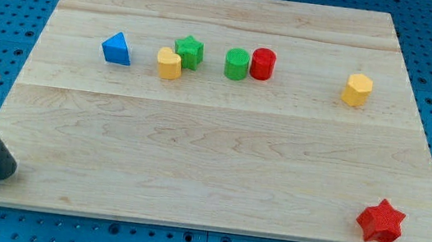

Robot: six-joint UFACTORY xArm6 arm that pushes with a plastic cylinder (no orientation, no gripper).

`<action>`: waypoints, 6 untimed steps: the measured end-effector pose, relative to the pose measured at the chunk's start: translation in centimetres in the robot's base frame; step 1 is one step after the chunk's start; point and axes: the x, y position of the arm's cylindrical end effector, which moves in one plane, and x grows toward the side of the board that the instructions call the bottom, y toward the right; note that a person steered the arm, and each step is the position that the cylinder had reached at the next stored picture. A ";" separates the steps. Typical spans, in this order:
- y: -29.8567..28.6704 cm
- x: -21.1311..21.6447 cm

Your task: Move green circle above the green star

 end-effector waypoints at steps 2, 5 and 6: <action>0.0 -2.2; 14.3 -7.7; 21.0 -11.1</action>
